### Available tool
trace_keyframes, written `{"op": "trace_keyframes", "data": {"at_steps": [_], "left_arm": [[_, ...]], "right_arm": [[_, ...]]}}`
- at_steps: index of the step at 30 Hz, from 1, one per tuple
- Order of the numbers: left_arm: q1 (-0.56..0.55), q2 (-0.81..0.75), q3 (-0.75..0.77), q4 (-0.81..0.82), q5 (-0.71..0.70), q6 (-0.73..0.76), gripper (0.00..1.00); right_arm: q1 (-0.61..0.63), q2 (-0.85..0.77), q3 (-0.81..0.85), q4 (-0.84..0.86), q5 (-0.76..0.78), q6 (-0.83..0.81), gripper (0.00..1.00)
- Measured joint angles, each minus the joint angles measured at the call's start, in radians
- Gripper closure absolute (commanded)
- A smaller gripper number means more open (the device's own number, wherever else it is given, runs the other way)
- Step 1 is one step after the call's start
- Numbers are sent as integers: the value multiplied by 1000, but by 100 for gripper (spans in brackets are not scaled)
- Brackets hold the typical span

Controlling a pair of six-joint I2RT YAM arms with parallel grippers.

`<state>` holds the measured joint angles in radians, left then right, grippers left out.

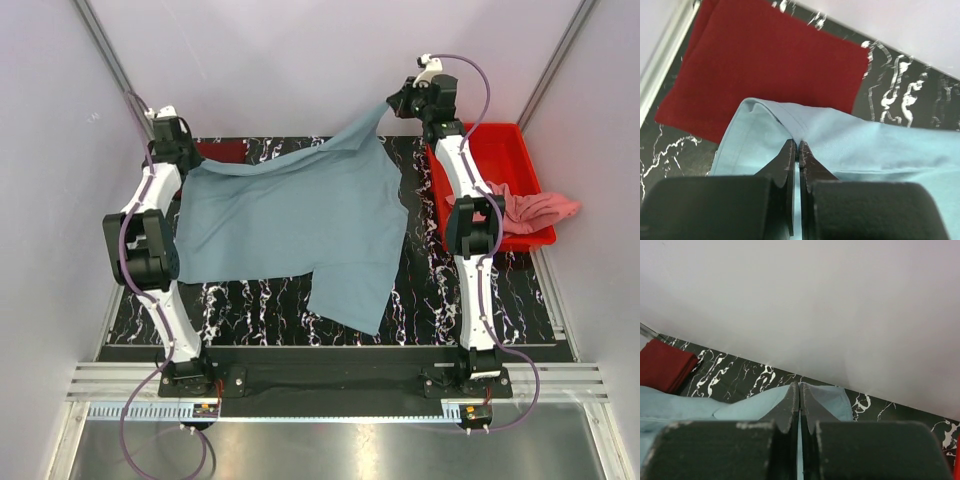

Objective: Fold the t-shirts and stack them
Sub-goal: Fold the tshirt

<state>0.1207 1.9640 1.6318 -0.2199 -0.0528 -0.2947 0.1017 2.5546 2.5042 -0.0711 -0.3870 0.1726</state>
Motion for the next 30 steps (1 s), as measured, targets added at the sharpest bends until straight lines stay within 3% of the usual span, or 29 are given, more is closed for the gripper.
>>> {"op": "trace_keyframes", "data": {"at_steps": [11,20,30], "left_arm": [[76,23,46,-72,89,-83,100],[137,69,148,-146,173,-98,100],[167,124,201,-242,242,-95,100]], "right_arm": [[0,-14,-55,-48,-5,83,100],[-1,-111,-258,-184,2,141,100],[-12,-218,-283,-354,22,150,100]]}}
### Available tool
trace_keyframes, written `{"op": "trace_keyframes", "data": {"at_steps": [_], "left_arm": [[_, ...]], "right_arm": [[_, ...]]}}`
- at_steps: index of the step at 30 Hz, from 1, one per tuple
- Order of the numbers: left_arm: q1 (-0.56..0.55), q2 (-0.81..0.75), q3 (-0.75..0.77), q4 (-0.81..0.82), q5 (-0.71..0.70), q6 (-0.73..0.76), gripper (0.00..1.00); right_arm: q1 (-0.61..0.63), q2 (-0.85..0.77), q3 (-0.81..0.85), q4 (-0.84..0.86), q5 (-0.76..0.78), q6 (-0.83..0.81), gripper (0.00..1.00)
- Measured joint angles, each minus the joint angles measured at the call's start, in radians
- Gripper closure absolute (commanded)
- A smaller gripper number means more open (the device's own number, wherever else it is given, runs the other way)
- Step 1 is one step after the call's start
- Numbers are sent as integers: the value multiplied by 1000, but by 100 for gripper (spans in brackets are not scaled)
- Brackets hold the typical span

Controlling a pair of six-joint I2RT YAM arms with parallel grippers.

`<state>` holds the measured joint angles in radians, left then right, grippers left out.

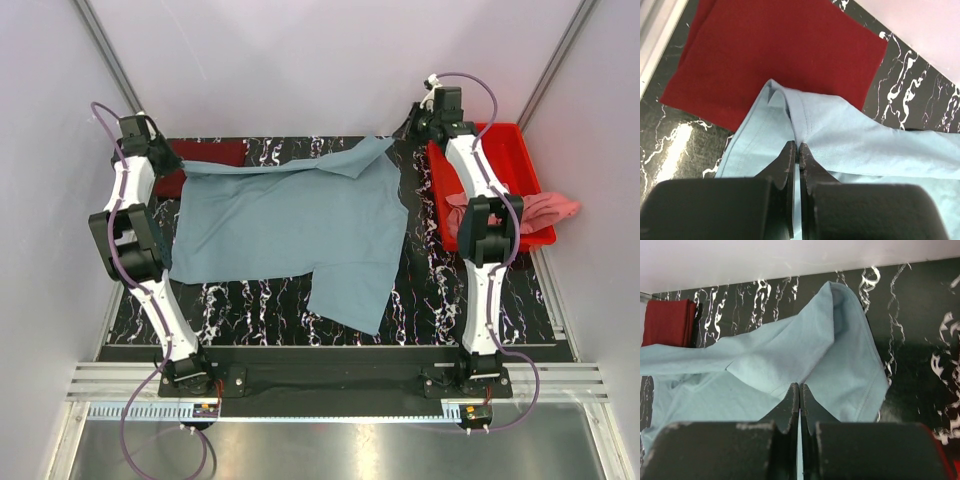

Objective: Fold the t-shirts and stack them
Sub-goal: Fold the tshirt

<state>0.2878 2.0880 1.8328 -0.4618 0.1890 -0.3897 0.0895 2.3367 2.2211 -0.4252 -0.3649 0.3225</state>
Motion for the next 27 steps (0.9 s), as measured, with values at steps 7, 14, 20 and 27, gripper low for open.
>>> {"op": "trace_keyframes", "data": {"at_steps": [7,14,20,27], "left_arm": [[11,0,0,-30,18,0,100],[32,29,13,-83,24,0,100],[42,49,15,-109,25,-1,100],[42,81,27,-130,29,0,100]], "right_arm": [[-14,-57,-56,-82,5,20,100],[-14,-96,-173,-117,-13,95,100],[-14,-127,-328,-126,-23,190,100],[-13,-127,-349,-142,-23,225,100]]}}
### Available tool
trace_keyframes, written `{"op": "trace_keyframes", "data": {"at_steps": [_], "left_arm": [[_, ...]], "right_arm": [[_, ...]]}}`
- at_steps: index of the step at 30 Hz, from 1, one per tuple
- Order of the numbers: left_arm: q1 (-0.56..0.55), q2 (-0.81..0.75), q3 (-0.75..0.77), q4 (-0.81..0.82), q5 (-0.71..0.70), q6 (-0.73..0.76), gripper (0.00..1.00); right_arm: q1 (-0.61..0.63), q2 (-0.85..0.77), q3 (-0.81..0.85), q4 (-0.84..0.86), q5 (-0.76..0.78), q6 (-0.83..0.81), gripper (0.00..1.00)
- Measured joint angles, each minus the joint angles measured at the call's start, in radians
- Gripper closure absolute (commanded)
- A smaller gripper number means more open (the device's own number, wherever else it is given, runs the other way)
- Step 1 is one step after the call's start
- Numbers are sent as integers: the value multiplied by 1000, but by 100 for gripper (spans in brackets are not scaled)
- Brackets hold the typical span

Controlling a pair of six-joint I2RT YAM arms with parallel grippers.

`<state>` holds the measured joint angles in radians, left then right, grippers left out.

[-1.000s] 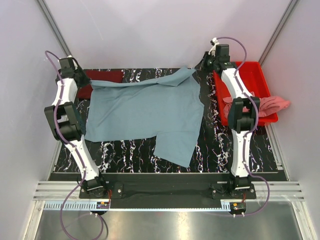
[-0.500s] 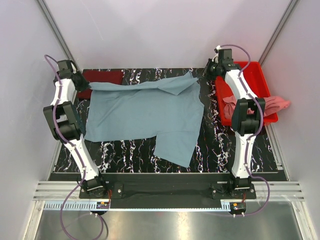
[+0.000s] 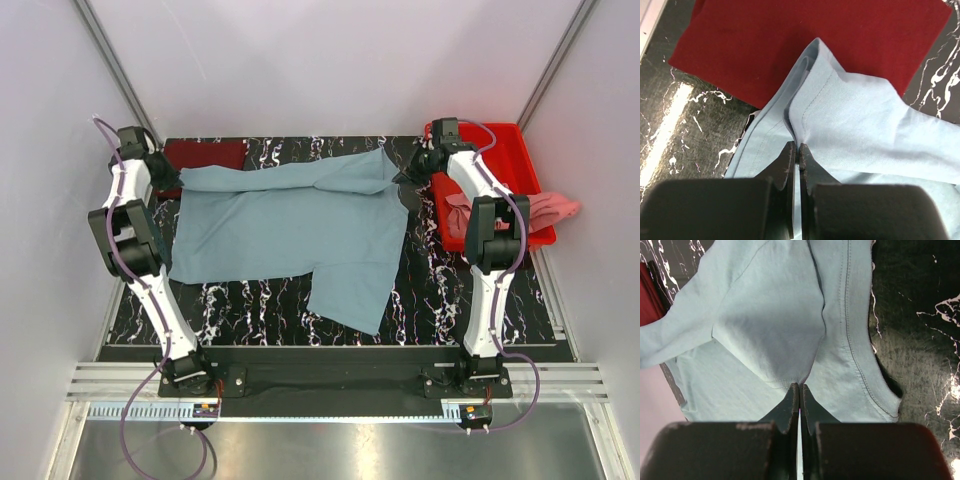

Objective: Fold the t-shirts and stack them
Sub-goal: Fold the tshirt

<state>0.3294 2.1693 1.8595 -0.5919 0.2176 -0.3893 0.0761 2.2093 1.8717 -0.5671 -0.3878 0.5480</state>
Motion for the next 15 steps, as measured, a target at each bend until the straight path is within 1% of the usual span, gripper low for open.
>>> {"op": "trace_keyframes", "data": {"at_steps": [7,9,13,15], "left_arm": [[1,15,12,-21,1,1,100],[1,16,12,-22,1,1,100],[2,26,12,-27,1,0,100],[3,32,12,-36,0,0,98]], "right_arm": [[0,0,7,-12,0,-1,98],[0,-3,-10,-10,0,-2,95],[0,-4,-51,-8,-1,-5,95],[0,-4,-70,-11,0,-8,94]]}}
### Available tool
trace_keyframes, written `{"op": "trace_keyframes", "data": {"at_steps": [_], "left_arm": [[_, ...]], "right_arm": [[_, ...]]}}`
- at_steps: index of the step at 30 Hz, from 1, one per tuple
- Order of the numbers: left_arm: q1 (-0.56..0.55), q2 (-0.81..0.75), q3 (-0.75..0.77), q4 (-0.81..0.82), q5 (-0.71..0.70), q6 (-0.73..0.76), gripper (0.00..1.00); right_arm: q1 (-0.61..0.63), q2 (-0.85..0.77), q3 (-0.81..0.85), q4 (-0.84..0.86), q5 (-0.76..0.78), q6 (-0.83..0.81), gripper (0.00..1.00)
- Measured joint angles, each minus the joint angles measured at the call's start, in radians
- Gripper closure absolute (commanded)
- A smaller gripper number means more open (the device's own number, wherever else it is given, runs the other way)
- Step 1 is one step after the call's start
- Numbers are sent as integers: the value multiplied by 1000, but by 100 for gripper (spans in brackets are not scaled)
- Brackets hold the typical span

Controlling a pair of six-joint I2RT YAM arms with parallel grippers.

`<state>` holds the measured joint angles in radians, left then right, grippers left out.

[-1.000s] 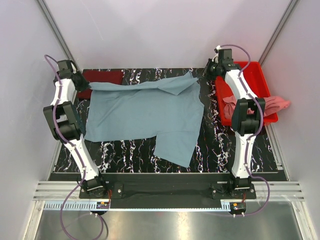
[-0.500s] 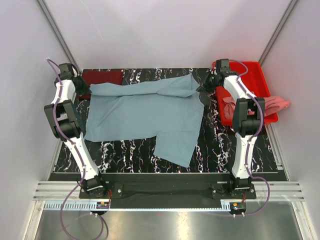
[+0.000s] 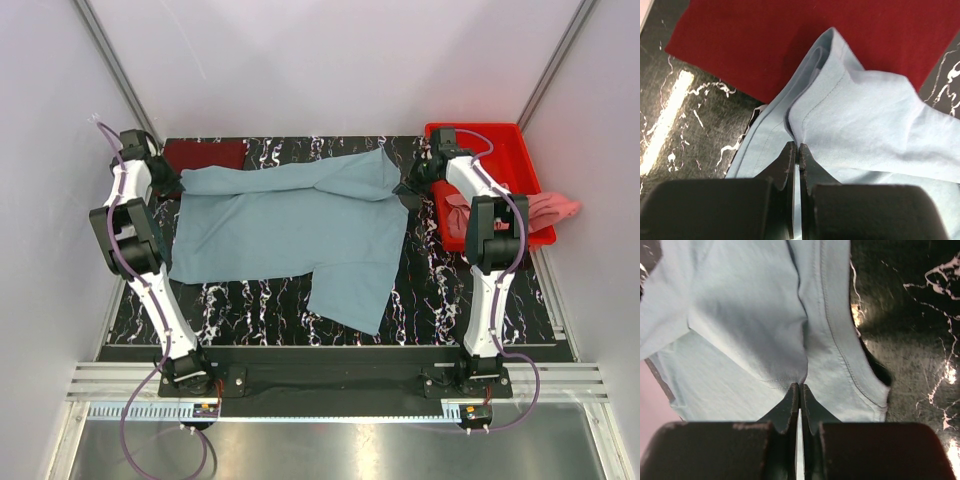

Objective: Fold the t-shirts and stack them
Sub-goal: Fold the tshirt

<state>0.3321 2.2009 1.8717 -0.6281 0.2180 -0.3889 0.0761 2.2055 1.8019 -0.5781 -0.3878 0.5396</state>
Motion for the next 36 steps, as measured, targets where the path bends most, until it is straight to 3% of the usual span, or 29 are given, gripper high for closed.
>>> {"op": "trace_keyframes", "data": {"at_steps": [2,5,6,10,13,18,19,21,27,36], "left_arm": [[0,2,0,-13,-2,0,94],[0,1,-6,-16,-10,4,66],[0,-1,-15,-13,-14,0,56],[2,-43,-106,-4,-37,0,37],[2,-105,-169,9,-46,-5,34],[2,-163,-155,106,-23,-11,32],[2,-162,-140,129,-14,-11,26],[2,-151,-109,169,9,-11,26],[2,-89,-76,324,58,-8,25],[0,8,-72,409,76,1,23]], "right_arm": [[0,0,-5,-9,2,-5,91],[0,0,-5,-28,4,-22,77],[0,0,-5,-40,6,-31,67],[0,-2,3,-63,23,-85,51],[0,17,95,-85,39,-136,45],[0,222,570,-65,37,-198,36],[0,270,654,-53,35,-208,33],[0,330,727,-22,35,-221,32],[0,456,737,99,14,-178,33],[-3,566,737,244,-3,-44,34]]}}
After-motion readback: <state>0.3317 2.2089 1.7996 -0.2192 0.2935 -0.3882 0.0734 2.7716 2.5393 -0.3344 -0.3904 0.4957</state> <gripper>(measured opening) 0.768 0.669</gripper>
